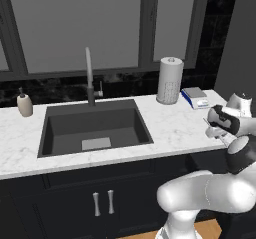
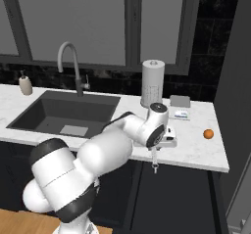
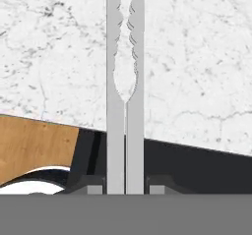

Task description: Pick the tongs from the drawer and place it on the counter.

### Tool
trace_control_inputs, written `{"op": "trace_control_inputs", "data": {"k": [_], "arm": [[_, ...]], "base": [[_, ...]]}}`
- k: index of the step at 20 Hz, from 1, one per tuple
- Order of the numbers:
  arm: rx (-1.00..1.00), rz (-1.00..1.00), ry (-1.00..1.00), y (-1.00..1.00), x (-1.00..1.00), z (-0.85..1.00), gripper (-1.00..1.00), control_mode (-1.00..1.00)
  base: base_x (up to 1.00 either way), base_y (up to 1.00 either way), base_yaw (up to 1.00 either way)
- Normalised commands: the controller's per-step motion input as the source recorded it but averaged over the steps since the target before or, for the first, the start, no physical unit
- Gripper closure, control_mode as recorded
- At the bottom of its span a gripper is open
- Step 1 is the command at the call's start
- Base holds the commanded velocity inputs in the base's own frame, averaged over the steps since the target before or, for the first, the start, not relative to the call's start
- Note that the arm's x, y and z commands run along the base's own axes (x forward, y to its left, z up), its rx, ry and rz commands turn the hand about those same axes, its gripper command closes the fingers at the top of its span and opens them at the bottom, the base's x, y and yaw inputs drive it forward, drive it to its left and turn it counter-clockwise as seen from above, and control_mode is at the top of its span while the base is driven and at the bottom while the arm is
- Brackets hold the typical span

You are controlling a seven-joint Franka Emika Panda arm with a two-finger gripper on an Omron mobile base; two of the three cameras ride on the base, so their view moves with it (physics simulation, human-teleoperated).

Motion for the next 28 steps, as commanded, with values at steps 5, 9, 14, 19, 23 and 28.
{"op": "trace_control_inputs", "data": {"k": [5, 9, 14, 19, 23, 28], "arm": [[0.0, 0.0, 0.0, 0.51, 1.0, -0.02, 1.0, -1.0], [0.0, -0.01, 0.04, 0.31, 1.0, -0.11, 1.0, -1.0], [0.0, 0.0, 0.02, 0.24, 1.0, -0.21, 1.0, -1.0], [0.0, 0.0, 0.02, 0.05, 0.75, -0.3, 1.0, -1.0], [0.0, 0.0, 0.02, 0.0, 0.34, -0.35, 1.0, -1.0], [0.0, 0.0, 0.0, 0.0, 0.13, -0.32, 1.0, -1.0]], "base": [[0.0, 0.0, 0.0], [0.0, 0.0, 0.0], [0.0, 0.0, 0.0], [0.0, 0.0, 0.0], [0.0, 0.0, 0.0], [0.0, 0.0, 0.0]]}}
